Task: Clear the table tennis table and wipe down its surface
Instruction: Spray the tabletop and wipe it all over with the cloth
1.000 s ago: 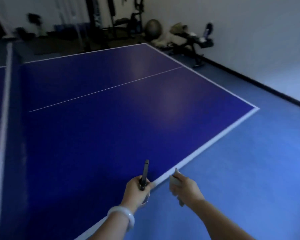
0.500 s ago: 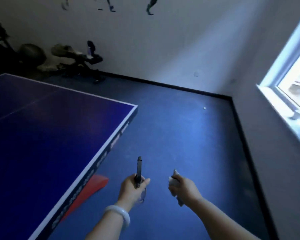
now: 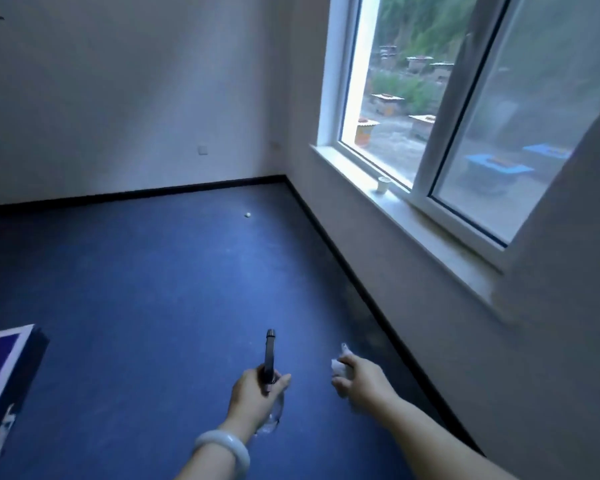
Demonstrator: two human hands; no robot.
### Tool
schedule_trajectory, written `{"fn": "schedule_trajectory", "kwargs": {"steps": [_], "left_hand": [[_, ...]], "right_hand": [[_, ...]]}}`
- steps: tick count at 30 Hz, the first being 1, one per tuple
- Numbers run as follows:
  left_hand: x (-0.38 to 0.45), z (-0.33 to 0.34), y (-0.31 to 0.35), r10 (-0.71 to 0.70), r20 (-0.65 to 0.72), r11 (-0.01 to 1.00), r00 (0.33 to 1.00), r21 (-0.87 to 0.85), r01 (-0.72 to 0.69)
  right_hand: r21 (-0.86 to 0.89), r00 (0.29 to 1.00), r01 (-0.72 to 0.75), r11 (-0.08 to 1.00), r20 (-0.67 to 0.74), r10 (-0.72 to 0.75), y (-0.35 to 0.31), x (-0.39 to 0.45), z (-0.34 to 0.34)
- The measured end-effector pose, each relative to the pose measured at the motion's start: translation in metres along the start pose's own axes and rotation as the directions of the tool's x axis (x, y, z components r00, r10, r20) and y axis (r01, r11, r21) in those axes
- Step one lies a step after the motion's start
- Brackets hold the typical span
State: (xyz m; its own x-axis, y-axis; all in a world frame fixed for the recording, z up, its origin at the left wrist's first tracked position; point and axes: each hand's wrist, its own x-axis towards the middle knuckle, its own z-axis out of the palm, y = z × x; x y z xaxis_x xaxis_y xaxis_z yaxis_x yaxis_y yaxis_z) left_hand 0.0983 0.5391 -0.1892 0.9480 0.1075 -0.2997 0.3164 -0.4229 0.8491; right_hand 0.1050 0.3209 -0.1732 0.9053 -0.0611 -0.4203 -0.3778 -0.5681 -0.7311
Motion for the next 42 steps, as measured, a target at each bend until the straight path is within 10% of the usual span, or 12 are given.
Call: {"fn": "schedule_trajectory", "kwargs": {"steps": [27,42], "left_hand": [[0.334,0.327,0.276,0.252,0.540,0.929,0.803,0.098,-0.357],[0.528,0.480,0.375,0.214,0.811,0.802,0.544,0.173,-0.572]], "right_hand": [[0.399,0.756,-0.230,0.888,-0.501,0.421,0.144,0.303,-0.332],[0.468,0.563,-0.432,0.771,-0.528,0.636,0.187,0.455,-0.427]]}}
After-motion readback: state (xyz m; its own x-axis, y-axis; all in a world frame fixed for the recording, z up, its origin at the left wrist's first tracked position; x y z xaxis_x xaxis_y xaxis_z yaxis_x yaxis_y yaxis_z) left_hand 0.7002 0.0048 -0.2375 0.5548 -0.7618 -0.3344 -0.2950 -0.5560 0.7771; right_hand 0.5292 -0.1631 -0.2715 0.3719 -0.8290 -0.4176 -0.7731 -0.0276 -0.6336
